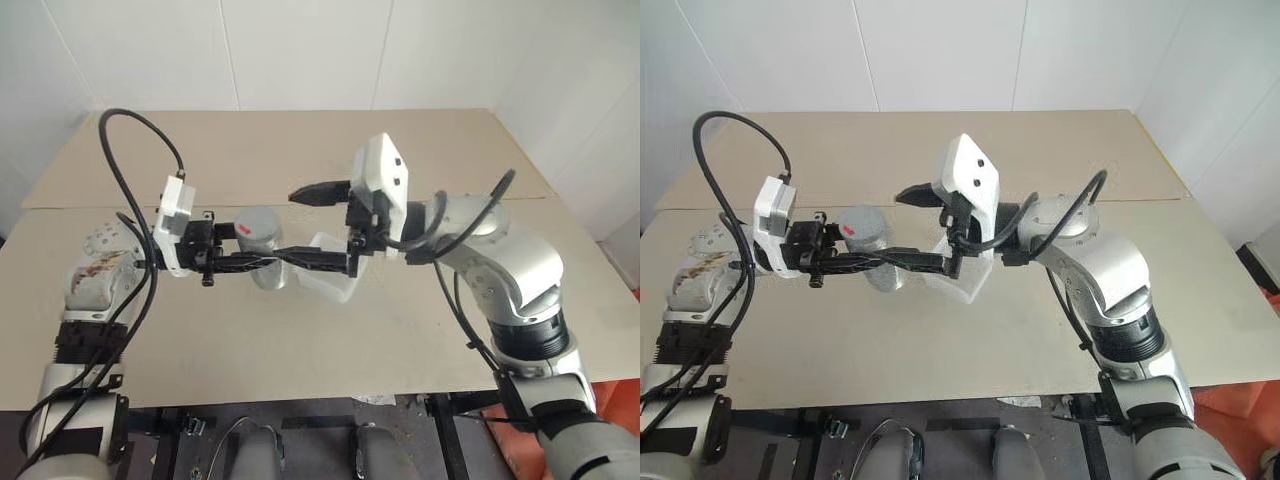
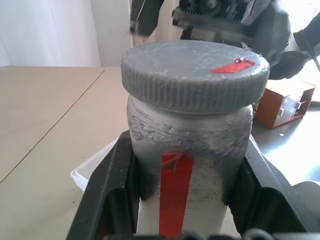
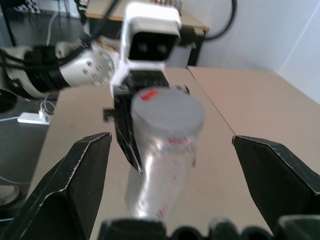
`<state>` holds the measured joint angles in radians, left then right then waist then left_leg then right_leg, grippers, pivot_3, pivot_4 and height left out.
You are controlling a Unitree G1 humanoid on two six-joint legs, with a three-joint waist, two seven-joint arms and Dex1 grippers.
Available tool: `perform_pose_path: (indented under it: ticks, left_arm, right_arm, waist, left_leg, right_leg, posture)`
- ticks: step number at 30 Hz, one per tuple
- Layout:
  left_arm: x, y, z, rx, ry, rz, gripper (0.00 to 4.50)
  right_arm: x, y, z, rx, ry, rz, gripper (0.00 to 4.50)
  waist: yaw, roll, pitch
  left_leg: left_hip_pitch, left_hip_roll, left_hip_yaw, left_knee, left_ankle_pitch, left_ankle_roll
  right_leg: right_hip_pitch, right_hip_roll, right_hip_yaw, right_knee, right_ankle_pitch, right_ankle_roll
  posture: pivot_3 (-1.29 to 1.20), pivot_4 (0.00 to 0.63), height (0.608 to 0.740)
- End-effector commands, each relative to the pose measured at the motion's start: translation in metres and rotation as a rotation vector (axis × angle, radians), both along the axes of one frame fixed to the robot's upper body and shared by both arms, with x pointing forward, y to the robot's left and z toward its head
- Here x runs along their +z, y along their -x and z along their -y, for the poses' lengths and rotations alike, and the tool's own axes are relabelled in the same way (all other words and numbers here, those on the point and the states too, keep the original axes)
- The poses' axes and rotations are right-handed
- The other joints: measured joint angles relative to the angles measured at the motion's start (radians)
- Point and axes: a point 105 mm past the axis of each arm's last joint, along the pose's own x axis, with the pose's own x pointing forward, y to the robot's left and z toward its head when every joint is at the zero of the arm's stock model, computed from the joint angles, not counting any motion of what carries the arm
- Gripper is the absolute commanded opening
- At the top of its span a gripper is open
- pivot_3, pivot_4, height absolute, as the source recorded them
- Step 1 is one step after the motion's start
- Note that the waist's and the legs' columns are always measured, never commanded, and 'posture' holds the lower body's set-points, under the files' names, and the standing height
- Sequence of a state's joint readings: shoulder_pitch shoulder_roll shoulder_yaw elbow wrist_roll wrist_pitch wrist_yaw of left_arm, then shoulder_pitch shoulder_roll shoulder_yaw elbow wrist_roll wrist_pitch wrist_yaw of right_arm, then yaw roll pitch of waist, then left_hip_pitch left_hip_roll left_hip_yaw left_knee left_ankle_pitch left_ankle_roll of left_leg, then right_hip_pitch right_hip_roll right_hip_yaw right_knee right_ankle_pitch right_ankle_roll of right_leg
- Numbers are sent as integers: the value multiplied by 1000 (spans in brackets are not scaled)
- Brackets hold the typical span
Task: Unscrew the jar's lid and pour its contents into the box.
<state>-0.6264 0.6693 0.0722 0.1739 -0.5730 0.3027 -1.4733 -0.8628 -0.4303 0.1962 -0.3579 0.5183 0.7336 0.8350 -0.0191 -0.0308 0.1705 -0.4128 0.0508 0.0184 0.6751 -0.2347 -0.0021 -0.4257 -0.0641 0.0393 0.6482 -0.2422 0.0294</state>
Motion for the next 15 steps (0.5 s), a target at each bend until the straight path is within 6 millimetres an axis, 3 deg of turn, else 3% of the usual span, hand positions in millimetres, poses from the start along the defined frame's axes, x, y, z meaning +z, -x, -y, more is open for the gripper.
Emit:
perform_pose_path:
  ticks: [1, 15]
  left_arm:
    - [10, -1, 2, -7, 6, 55, 1927]
    - [10, 1, 0, -6, 3, 62, 1927]
  right_arm:
    - [12, 0, -12, -7, -12, 26, 4476]
    - [11, -9, -37, -9, 5, -43, 4476]
  waist:
    - [0, 0, 0]
    - [3, 0, 0]
  left_leg:
    - [0, 0, 0, 0, 0, 0]
    - [0, 0, 0, 0, 0, 0]
  right_leg:
    - [0, 0, 0, 0, 0, 0]
    - [0, 0, 0, 0, 0, 0]
  posture:
    - [0, 150, 740]
    - [0, 150, 740]
